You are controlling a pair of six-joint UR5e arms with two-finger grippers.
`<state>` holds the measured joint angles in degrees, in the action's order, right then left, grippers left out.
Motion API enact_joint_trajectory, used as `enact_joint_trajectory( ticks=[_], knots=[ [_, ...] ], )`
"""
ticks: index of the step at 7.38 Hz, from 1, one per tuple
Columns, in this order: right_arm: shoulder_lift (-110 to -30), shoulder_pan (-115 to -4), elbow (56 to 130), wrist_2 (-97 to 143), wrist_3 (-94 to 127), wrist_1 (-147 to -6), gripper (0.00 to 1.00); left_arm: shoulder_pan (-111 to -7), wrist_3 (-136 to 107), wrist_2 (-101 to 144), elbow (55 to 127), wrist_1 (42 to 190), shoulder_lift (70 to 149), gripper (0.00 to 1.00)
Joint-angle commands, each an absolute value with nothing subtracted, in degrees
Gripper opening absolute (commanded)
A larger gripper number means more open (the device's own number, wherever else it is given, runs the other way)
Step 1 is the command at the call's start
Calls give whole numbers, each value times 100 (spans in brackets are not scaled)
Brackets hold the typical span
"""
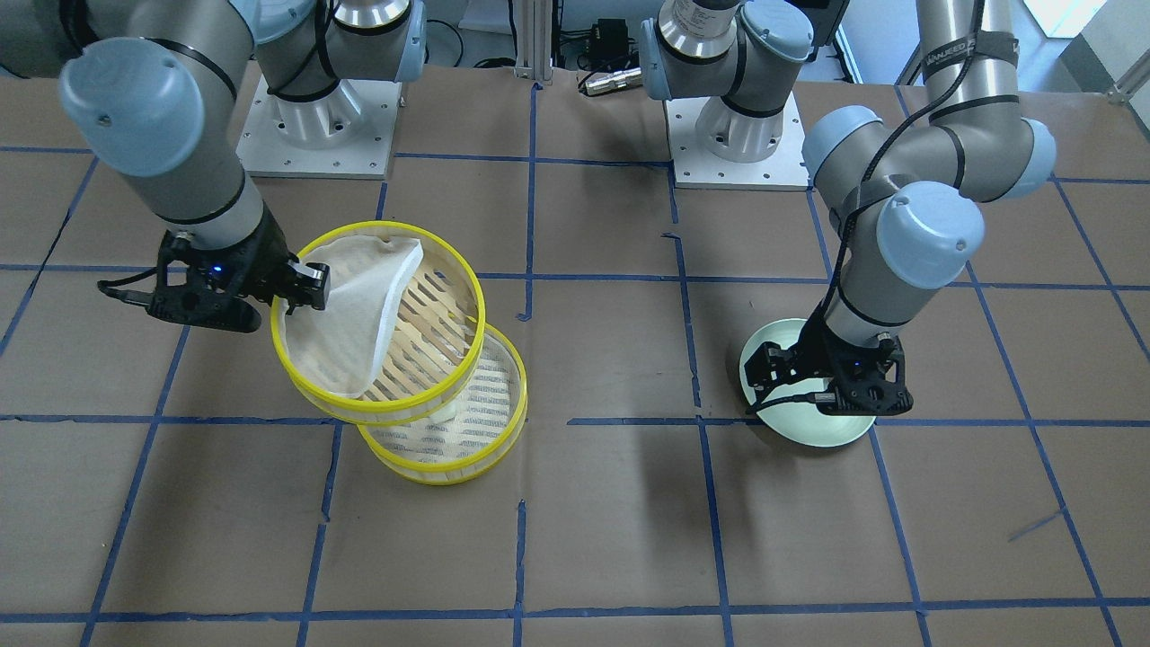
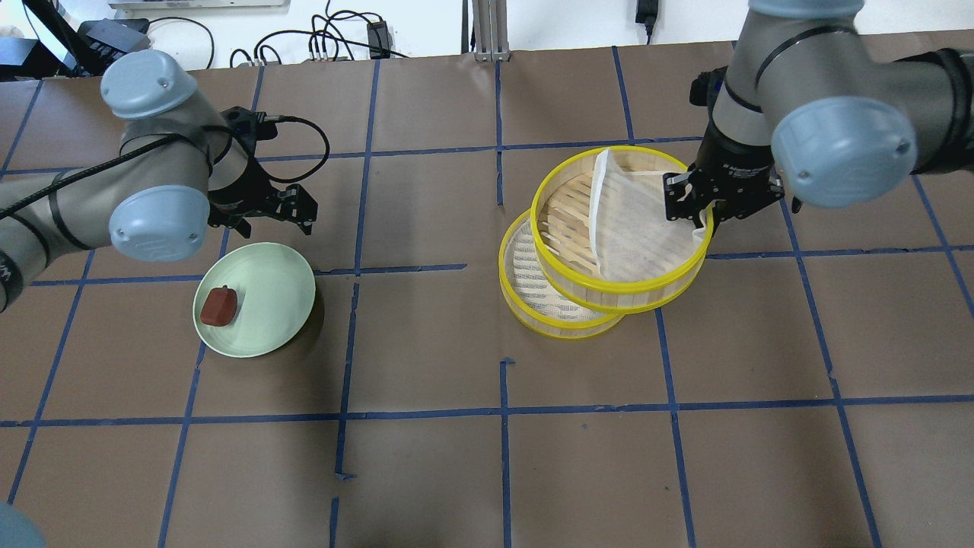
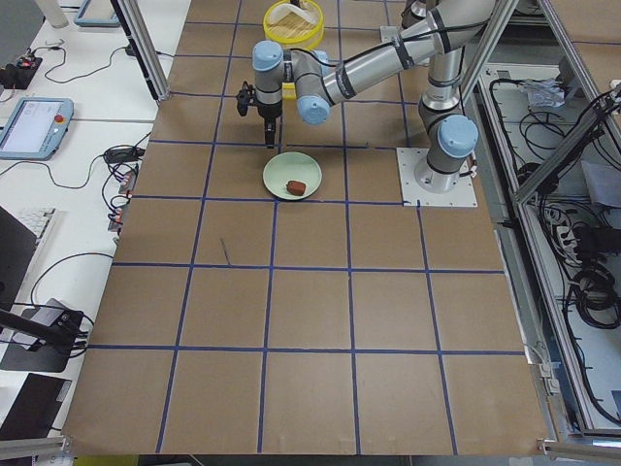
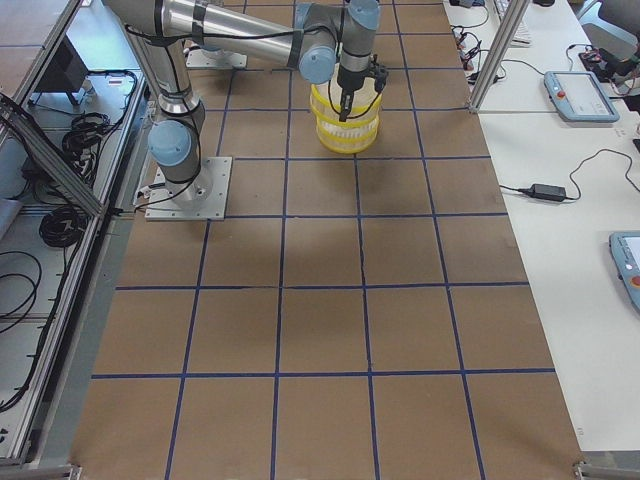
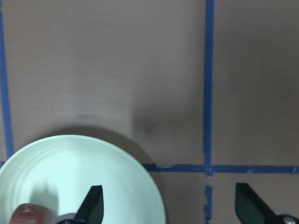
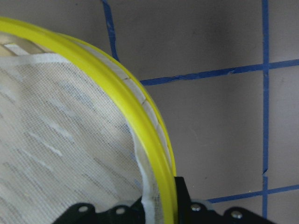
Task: Place buns in different layers of steamer
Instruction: 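Lower the top tier onto the bottom tier while the left descends to the brown bun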
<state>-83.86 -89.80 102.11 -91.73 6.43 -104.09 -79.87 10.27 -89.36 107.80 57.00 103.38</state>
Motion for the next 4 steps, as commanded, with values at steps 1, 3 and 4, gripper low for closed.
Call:
enact_joint_trajectory(
  ticks=[1,3,4],
  knots=[
    [-8359,-9114,10643,-9088,844,-11179,17,-7535,1657,-8938,11021,5678,10239,99],
    [-8350,-9097,11011,-9035,861,-11896,16,-7225,2100,-8877,11030,5686,10239,99],
    [-8358,-9071,11143,-8966,853,-12144,16,-7233,2109,-8877,11048,5687,10248,99]
  ],
)
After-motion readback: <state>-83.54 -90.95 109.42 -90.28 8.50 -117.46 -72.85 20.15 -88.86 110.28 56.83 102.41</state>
